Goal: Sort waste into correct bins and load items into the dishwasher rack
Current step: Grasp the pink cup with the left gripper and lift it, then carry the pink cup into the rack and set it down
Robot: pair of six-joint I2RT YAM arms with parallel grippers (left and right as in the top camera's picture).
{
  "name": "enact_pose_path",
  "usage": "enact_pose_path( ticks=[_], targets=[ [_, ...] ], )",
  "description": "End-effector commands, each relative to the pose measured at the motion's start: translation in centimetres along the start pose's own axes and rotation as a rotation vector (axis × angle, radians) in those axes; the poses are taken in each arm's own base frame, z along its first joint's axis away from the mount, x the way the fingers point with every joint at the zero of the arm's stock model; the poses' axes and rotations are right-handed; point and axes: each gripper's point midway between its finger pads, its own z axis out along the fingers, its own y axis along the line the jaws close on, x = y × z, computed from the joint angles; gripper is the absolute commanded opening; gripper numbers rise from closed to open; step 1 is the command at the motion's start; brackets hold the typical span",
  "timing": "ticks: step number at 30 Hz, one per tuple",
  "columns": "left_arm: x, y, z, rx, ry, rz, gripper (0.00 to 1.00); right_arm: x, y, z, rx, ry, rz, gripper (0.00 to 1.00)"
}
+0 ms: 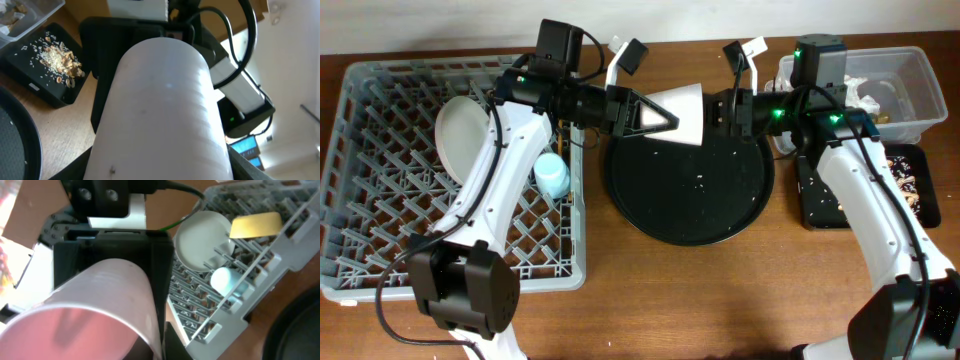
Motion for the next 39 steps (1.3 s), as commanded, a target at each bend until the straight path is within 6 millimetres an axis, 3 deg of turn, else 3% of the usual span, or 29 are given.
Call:
enact_pose_path(
  ticks=[1, 4, 8, 10, 12, 13, 14, 17, 18, 20, 21, 26, 32, 35, 39],
  targets=[
    [-0.2, -0.2, 0.0, 0.015, -0.001, 0.017, 0.39, -0.3, 0.2, 0.3, 0.017, -0.004, -0.014, 0.29],
    [-0.5, -0.3, -0.2, 0.02, -0.005, 0.046, 0.28, -0.3, 0.2, 0.3, 0.018, -0.004, -0.013, 0.5],
    [-1.4, 0.2, -2.6, -0.008, -0.054, 0.05, 0.21, -1.1, -1.1, -1.2, 0.074, -0.047, -0.001, 0.64],
    [-1.8, 0.5, -4.2, -0.032, -0.086, 0.051, 0.19, -1.5, -3.0, -2.8, 0.156, -0.088, 0.05, 0.68],
    [-2.4, 1.3, -6.5, -0.128, -0.131, 0.061, 0.14, -0.9, -7.0, -5.9, 0.352, -0.143, 0.194, 0.7],
    [-2.7, 1.8, -7.5, -0.207, -0.15, 0.069, 0.14, -0.2, -8.6, -7.1, 0.438, -0.153, 0.255, 0.72],
    [-2.9, 2.8, -9.4, -0.391, -0.181, 0.068, 0.14, 1.6, -11.0, -8.7, 0.594, -0.141, 0.334, 0.73],
    [-1.7, 3.5, -13.8, -0.815, -0.214, 0.034, 0.15, 3.8, -13.0, -10.2, 0.764, -0.108, 0.404, 0.73],
    [-1.0, 3.5, -15.2, -0.94, -0.216, 0.015, 0.15, 4.1, -13.4, -10.6, 0.805, -0.102, 0.412, 0.73],
    [2.8, 2.6, -19.5, -1.263, -0.182, -0.086, 0.15, 4.5, -14.0, -11.0, 0.864, -0.095, 0.415, 0.74],
    [5.5, 1.9, -21.2, -1.391, -0.149, -0.184, 0.15, 4.7, -14.3, -11.3, 0.898, -0.093, 0.411, 0.74],
    [14.4, 1.9, -25.1, -1.679, -0.005, -0.587, 0.15, 5.1, -14.9, -11.7, 0.932, -0.085, 0.423, 0.74],
    [21.2, 7.3, -24.4, -1.68, 0.116, -0.8, 0.15, 5.9, -15.0, -12.0, 0.961, -0.056, 0.434, 0.74],
    [23.2, 9.5, -24.2, -1.677, 0.144, -0.823, 0.15, 6.0, -15.0, -12.1, 0.962, -0.053, 0.438, 0.74],
    [24.3, 11.8, -24.1, -1.678, 0.131, -0.812, 0.16, 6.2, -15.1, -12.2, 0.974, -0.05, 0.442, 0.74]
  ],
)
